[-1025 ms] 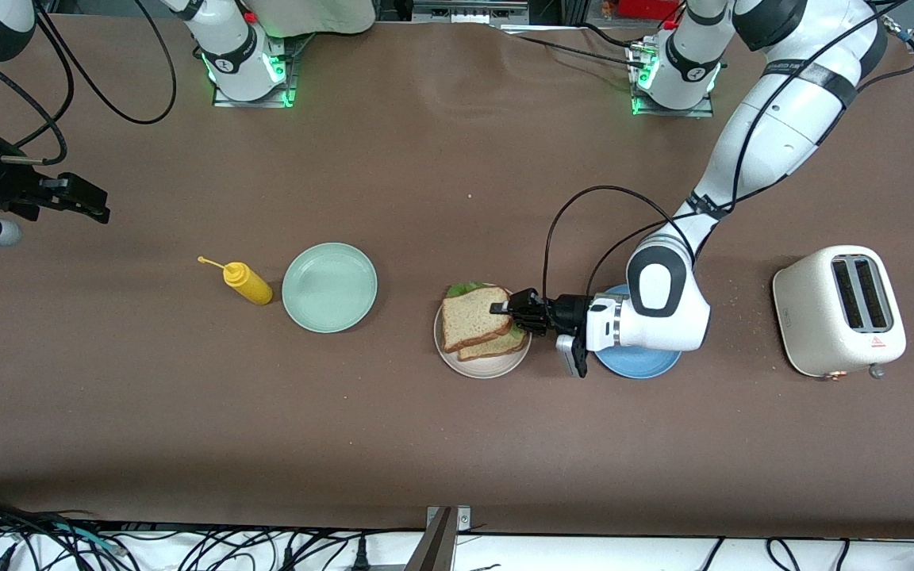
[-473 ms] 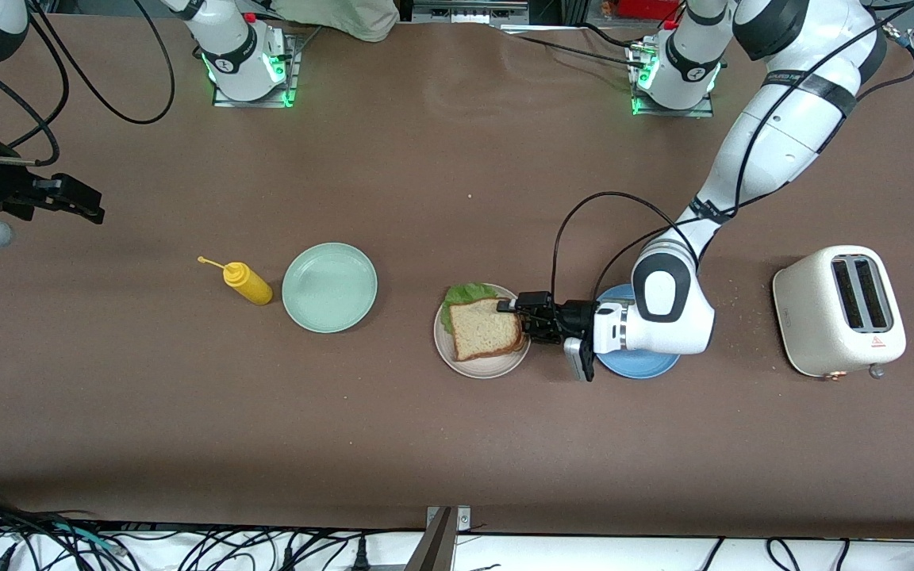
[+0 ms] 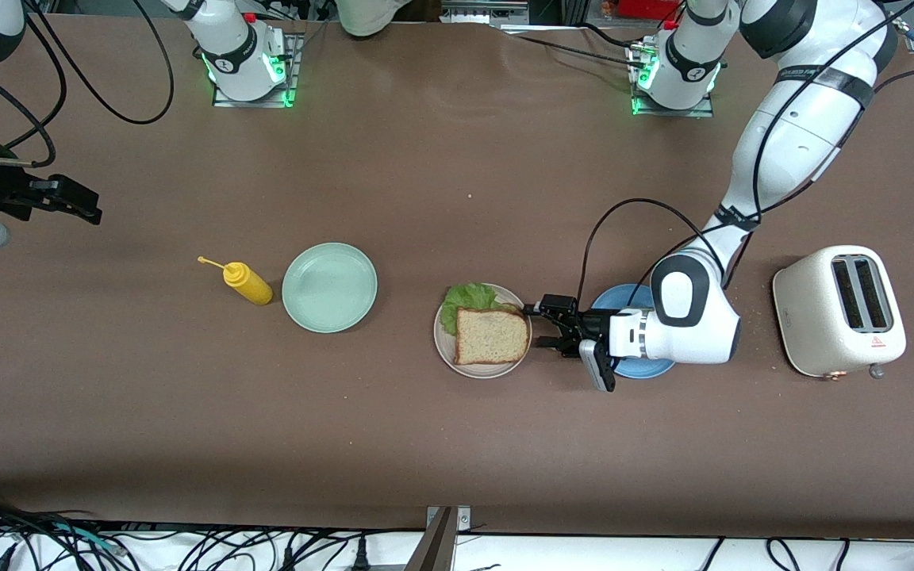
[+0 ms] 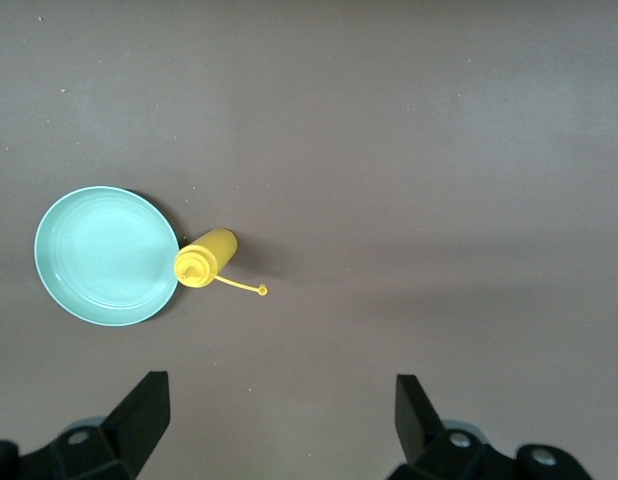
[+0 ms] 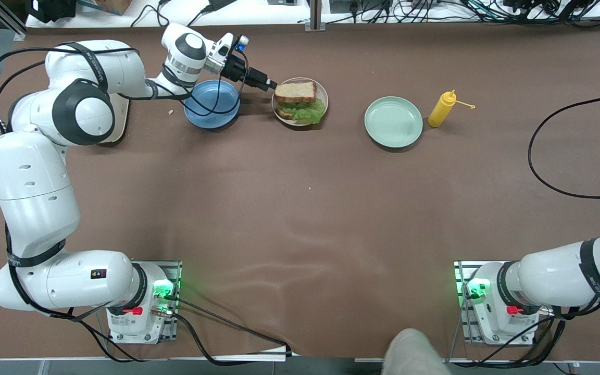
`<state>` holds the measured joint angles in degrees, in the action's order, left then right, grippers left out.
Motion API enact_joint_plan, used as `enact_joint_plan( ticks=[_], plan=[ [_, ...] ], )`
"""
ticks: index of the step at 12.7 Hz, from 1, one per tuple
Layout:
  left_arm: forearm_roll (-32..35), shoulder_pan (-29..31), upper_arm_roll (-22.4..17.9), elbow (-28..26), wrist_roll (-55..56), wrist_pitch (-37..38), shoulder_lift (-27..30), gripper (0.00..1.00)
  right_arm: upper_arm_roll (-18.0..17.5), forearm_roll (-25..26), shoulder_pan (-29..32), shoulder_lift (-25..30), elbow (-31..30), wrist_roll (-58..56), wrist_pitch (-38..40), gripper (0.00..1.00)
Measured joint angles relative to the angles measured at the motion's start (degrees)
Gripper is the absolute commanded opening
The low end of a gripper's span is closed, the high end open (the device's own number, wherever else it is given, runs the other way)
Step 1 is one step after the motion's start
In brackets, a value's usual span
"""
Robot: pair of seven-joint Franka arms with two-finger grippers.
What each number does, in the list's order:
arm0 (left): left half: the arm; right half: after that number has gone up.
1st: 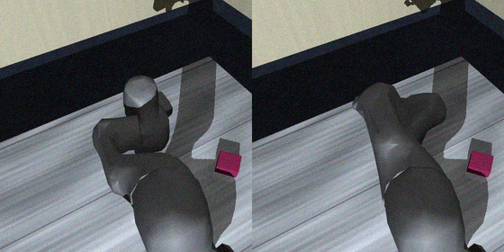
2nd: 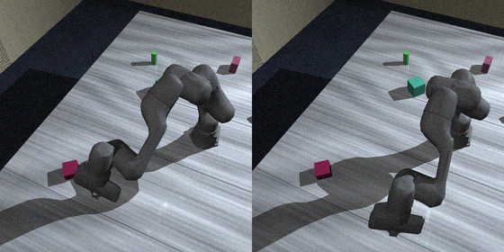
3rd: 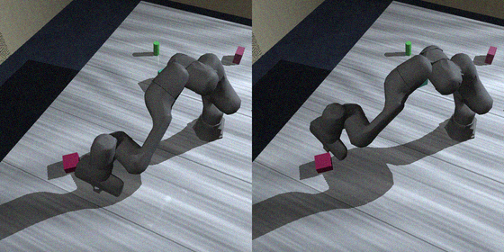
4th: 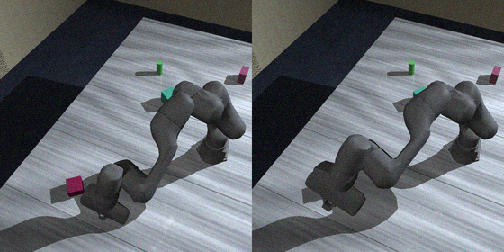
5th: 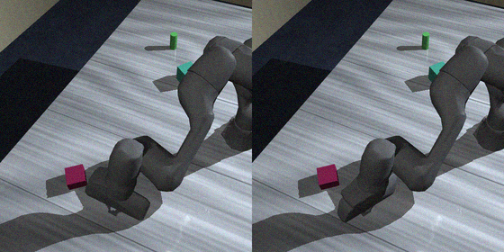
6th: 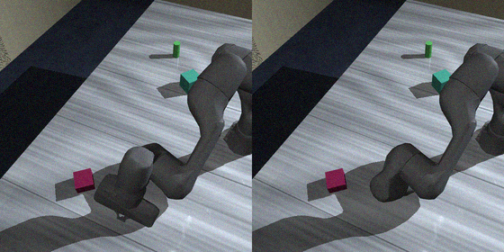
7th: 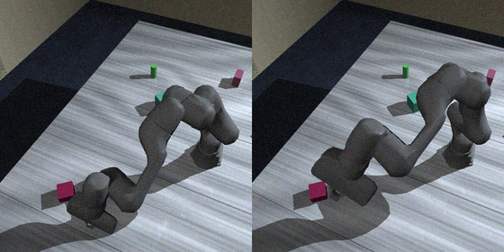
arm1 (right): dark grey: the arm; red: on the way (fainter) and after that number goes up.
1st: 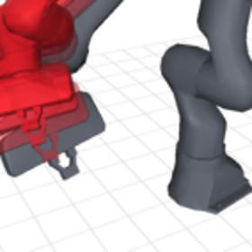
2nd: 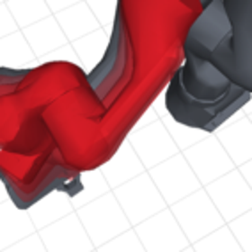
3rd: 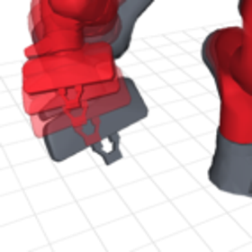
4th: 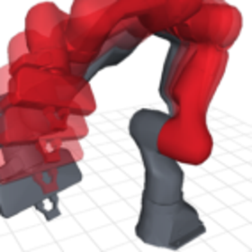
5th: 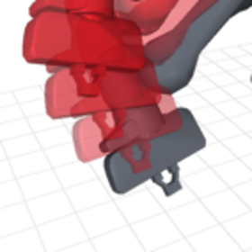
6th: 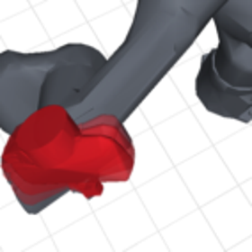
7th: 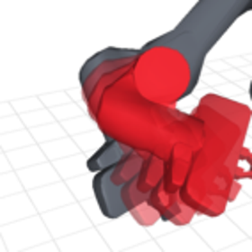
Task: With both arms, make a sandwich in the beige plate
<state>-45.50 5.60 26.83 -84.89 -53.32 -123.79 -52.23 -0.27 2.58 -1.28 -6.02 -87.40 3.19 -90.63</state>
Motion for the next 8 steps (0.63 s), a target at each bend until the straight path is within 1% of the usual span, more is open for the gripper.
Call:
enact_joint_plan(
  ticks=[2, 4, 8],
  plan=[
    [3.6, 0.3, 0.0, 0.0, 0.8, 0.4, 1.1, 1.00, 0.0, 0.0, 0.0, 0.0, 0.0, 0.0, 0.0, 1.00],
    [10.2, 1.2, 0.0, 0.2, 5.6, 2.7, 3.2, 1.00, 0.0, 0.0, 0.0, -0.2, 0.0, 0.0, 0.0, 1.00],
    [23.3, 3.8, -0.1, 0.9, 16.1, 10.9, 11.0, 1.00, 0.0, 0.0, 0.0, -0.4, 0.0, 0.0, 0.0, 1.00]
  ],
)
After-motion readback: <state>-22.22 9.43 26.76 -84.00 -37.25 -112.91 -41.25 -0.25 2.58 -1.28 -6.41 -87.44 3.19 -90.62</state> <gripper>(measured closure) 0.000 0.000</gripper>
